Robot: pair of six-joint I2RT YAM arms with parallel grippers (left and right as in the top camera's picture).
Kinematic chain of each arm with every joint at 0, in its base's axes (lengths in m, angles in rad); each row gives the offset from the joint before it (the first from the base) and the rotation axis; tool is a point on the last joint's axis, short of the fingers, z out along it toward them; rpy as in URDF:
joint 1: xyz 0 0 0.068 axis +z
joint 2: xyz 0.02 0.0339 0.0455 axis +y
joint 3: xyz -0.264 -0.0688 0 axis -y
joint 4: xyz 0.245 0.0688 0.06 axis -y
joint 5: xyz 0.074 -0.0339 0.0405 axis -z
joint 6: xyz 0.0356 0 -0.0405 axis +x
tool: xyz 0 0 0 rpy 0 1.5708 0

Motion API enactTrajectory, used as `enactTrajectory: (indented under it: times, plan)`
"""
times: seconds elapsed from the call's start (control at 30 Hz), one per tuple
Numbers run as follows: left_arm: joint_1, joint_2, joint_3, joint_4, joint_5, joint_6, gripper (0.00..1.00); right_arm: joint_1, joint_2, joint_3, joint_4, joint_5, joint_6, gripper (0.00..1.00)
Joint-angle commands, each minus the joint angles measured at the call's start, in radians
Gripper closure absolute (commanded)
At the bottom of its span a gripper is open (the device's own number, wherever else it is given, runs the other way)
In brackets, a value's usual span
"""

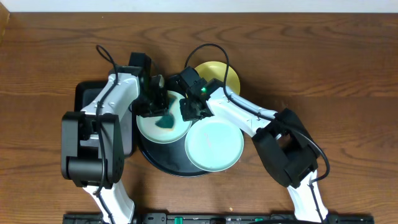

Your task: Clean dirty plates on tray and stack at the side

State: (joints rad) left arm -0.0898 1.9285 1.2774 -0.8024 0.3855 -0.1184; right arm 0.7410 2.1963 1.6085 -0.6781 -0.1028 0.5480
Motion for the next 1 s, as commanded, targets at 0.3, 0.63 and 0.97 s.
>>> enactTrajectory:
  times: [0.3,0.63,0.97]
  plan:
    - [-0.003,0.010,0.069,0.060,-0.206,-0.150,0.93,0.000,0.021,0.003,-0.013,0.031,-0.007,0.99]
    - [0.069,-0.105,0.296,-0.209,-0.431,-0.202,0.93,0.000,0.021,0.003,-0.013,0.031,-0.010,0.99]
    - [0.312,-0.180,0.302,-0.375,-0.431,-0.201,0.92,-0.003,0.016,0.057,-0.028,-0.136,-0.177,0.99]
